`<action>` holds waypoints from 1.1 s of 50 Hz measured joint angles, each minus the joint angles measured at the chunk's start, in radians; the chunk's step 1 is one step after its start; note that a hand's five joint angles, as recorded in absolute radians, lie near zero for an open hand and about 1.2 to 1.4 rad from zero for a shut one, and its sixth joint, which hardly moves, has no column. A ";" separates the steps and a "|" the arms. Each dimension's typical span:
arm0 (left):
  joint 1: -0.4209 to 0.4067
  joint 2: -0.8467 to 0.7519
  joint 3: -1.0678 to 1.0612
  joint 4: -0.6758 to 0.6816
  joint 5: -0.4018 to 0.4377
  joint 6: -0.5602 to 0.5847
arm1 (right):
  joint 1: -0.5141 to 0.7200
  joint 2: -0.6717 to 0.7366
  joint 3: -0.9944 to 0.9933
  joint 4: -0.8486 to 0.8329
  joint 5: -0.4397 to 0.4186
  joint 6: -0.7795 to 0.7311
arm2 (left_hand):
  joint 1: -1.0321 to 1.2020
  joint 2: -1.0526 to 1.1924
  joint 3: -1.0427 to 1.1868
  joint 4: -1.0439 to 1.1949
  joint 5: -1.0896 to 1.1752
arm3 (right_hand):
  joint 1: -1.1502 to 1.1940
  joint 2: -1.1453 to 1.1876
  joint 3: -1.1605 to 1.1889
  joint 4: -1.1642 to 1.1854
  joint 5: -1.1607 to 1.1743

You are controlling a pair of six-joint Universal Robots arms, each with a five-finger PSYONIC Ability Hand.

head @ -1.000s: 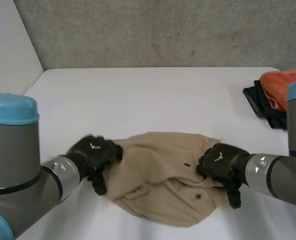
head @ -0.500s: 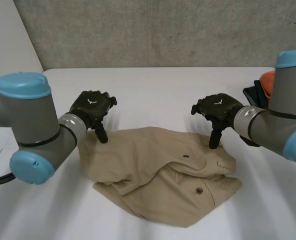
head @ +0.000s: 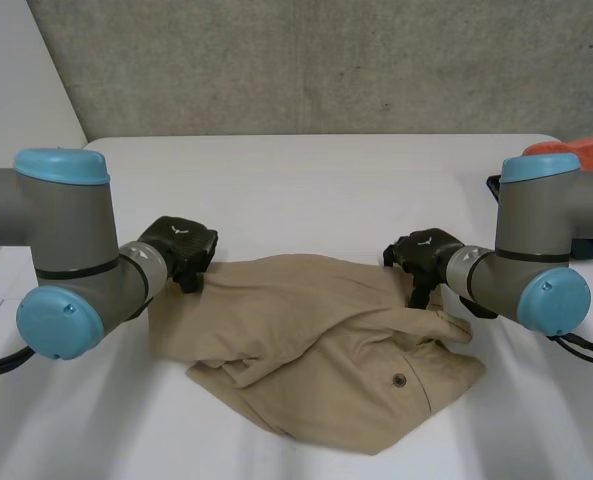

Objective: Fold the laundry.

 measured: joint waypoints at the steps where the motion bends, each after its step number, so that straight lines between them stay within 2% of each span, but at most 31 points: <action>1: 0.000 0.001 0.001 0.001 0.000 0.001 | 0.001 0.002 -0.002 0.000 0.001 0.000 | 0.000 0.000 0.000 0.000 0.000 | 0.109 0.135 0.129 0.150 0.133; 3: -0.001 0.002 0.003 0.004 -0.001 0.002 | 0.001 0.003 -0.004 -0.001 0.002 0.001 | 0.000 0.000 0.000 0.000 0.000 | 0.167 0.311 0.278 0.299 0.250; 5: -0.003 0.003 0.009 0.012 -0.001 0.003 | 0.002 0.001 -0.004 -0.006 0.004 0.001 | 0.000 0.001 0.000 0.000 0.000 | 0.167 0.311 0.278 0.299 0.250; 6: -0.003 0.003 0.012 0.018 -0.002 0.004 | 0.003 0.000 -0.004 -0.011 0.004 0.002 | 0.000 0.001 0.000 0.000 0.000 | 0.195 0.609 0.610 0.651 0.488; 7: -0.004 0.003 0.015 0.023 -0.002 0.004 | 0.003 -0.002 -0.004 -0.015 0.005 0.002 | 0.000 0.001 0.000 0.000 0.000 | 0.195 0.634 0.650 0.705 0.564; 11: -0.008 0.004 0.046 0.094 -0.005 0.005 | 0.004 -0.032 -0.004 -0.080 0.011 0.010 | 0.000 0.002 0.001 0.000 0.000 | 0.195 0.683 0.694 0.733 0.708; 14: -0.010 0.008 0.077 0.173 -0.008 0.004 | 0.005 -0.057 -0.007 -0.142 0.022 0.022 | 0.000 0.002 0.002 0.000 0.000 | 0.195 0.699 0.698 0.733 0.719; 19: -0.019 0.022 0.180 0.397 -0.036 -0.001 | 0.006 -0.120 -0.039 -0.320 0.058 0.078 | 0.000 0.003 0.004 0.000 0.000 | 0.195 0.705 0.698 0.734 0.723; 23: -0.036 0.043 0.288 0.587 -0.097 -0.004 | 0.006 -0.193 -0.065 -0.515 0.083 0.130 | 0.000 0.004 0.005 0.001 0.000 | 0.195 0.705 0.700 0.734 0.723; 27: -0.050 0.066 0.355 0.701 -0.142 -0.005 | 0.006 -0.263 -0.075 -0.680 0.098 0.163 | 0.000 0.004 0.005 0.001 0.000 | 0.195 0.705 0.700 0.734 0.724; 32: -0.074 0.119 0.358 0.770 -0.160 -0.008 | 0.005 -0.345 -0.050 -0.760 0.106 0.178 | 0.000 0.005 0.005 0.001 0.000 | 0.248 0.698 0.694 0.726 0.720; 36: -0.092 0.176 0.262 0.784 -0.142 -0.012 | 0.006 -0.388 0.020 -0.741 0.106 0.181 | 0.000 0.005 0.006 0.002 0.000 | 0.375 0.525 0.523 0.557 0.579; 39: -0.100 0.229 0.147 0.782 -0.100 -0.014 | 0.007 -0.399 0.087 -0.694 0.104 0.182 | 0.000 0.005 0.006 0.004 0.000 | -0.080 0.001 -0.001 0.035 0.077; 42: -0.104 0.280 0.024 0.775 -0.047 -0.016 | 0.007 -0.397 0.151 -0.631 0.101 0.186 | 0.000 0.005 0.006 0.004 0.000 | -0.209 -0.231 -0.235 -0.199 -0.174; 49: -0.125 0.409 -0.221 0.742 0.075 -0.019 | -0.001 -0.369 0.221 -0.500 0.075 0.212 | 0.000 0.007 0.008 0.004 0.000 | -0.217 -0.255 -0.269 -0.219 -0.209; 55: -0.155 0.533 -0.382 0.665 0.141 -0.023 | -0.009 -0.354 0.224 -0.425 -0.002 0.206 | 0.000 0.007 0.009 0.004 0.000 | -0.217 -0.255 -0.269 -0.219 -0.209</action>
